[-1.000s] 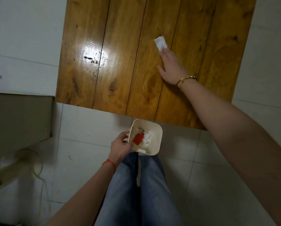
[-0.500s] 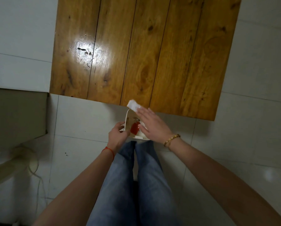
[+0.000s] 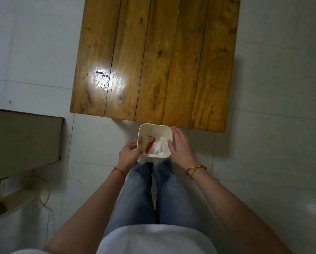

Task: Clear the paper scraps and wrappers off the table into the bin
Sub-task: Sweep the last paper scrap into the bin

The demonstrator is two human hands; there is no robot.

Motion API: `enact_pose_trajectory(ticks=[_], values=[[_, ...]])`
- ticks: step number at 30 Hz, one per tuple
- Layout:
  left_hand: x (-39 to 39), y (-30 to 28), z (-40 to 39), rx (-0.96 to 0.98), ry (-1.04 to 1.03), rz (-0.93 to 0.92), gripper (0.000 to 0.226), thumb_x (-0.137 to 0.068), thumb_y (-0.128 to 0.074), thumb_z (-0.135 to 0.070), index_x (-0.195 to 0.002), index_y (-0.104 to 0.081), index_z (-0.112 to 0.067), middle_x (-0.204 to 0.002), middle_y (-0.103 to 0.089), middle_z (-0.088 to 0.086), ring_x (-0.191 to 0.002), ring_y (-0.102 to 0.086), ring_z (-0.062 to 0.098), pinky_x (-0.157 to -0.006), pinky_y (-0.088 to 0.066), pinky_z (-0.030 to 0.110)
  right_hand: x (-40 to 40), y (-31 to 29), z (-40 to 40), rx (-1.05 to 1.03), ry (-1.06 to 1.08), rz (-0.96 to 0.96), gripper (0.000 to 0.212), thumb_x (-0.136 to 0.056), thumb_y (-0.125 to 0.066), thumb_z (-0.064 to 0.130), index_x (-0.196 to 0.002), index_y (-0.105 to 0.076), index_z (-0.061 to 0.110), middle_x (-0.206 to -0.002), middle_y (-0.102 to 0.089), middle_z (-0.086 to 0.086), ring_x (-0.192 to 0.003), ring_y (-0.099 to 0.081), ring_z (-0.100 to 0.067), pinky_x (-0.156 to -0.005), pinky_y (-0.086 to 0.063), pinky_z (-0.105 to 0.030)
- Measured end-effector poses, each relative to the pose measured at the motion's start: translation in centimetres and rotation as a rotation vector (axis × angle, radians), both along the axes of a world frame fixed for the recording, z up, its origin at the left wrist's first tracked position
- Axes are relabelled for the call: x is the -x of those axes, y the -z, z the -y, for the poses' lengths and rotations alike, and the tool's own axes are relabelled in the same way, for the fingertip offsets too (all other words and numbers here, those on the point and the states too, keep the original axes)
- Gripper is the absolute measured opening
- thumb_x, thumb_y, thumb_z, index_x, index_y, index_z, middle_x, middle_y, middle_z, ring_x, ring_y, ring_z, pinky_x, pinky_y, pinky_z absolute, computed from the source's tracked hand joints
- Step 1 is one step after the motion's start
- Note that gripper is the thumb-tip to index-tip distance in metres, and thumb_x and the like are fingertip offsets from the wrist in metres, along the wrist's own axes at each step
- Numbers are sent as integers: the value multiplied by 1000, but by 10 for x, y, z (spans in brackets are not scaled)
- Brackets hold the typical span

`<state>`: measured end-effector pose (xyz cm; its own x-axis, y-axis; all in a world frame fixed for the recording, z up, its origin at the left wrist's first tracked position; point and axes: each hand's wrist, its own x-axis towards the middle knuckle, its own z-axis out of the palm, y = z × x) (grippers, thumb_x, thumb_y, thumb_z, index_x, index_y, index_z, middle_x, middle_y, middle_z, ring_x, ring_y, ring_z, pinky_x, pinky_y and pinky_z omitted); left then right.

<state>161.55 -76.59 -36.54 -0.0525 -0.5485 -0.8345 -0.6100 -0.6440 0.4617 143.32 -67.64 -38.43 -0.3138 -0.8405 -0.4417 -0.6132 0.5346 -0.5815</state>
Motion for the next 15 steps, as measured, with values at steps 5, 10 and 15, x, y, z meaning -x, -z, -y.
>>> enact_pose_trajectory(ticks=[5, 10, 15], values=[[7, -48, 1, 65, 3, -68, 44, -81, -65, -19, -125, -58, -16, -112, -63, 4, -101, -58, 22, -95, -49, 39, 2, -37, -11, -90, 153, 109, 53, -99, -39, 40, -145, -33, 14, -148, -37, -4, -134, -37, -21, -107, -34, -36], [16, -86, -3, 136, 45, -124, 36, -83, -59, -17, -119, -62, -19, -107, -65, 4, -101, -60, 23, -95, -48, 39, -3, -71, -16, -45, 259, 255, 30, -99, -37, 33, -124, -50, 21, -110, -62, -3, -96, -60, -17, -81, -53, -35], [24, -107, -3, 226, 153, -112, 39, -87, -51, -16, -125, -60, -20, -107, -62, 0, -97, -56, 19, -85, -45, 30, 0, -95, -13, 20, 324, 267, 21, -99, -38, 29, -113, -53, 24, -96, -63, -1, -80, -61, -11, -64, -53, -27]])
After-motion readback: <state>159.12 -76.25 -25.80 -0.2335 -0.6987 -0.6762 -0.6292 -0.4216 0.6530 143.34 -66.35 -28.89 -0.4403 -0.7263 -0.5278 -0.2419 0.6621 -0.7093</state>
